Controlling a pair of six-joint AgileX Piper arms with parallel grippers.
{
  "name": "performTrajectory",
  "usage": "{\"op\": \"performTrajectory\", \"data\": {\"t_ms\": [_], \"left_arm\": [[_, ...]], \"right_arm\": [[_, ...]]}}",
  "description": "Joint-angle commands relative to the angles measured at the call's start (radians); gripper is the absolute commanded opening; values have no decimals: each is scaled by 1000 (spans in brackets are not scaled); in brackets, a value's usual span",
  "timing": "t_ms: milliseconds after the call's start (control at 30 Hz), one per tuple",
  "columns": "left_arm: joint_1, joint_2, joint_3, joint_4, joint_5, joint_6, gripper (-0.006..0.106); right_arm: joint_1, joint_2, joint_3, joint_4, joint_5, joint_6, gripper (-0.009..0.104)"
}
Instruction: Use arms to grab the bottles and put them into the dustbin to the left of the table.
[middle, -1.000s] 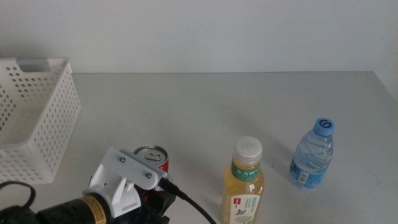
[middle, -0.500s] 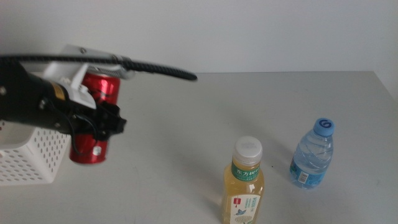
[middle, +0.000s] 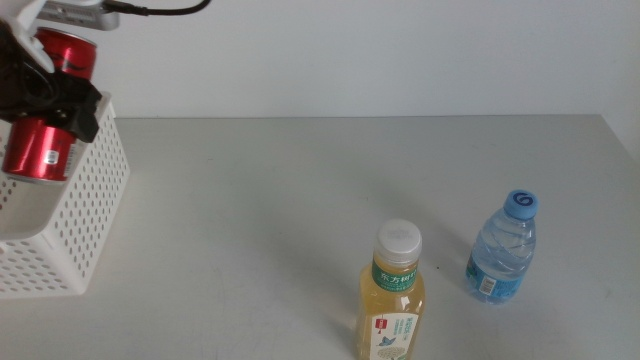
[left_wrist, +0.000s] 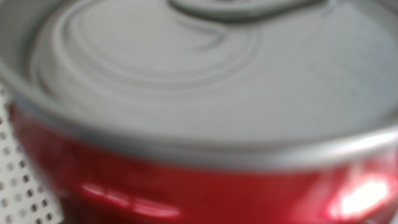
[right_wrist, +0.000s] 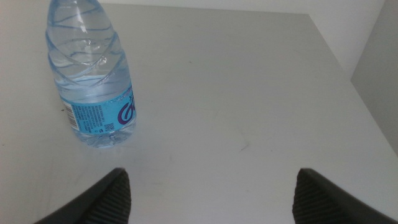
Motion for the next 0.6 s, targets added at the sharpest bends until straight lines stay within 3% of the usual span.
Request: {"op": "performTrajectory", "data": {"t_ms": [0, 333, 567], "left_arm": [[62, 1, -98, -20, 1, 21, 7], [224, 191, -309, -51, 26, 97, 7], [257, 355, -362, -57, 12, 98, 7]], "right_arm": [[-5, -22, -1, -12, -62, -13, 67], [-5, -22, -1, -12, -62, -13, 67], [-5, -22, -1, -12, -62, -13, 67]]}}
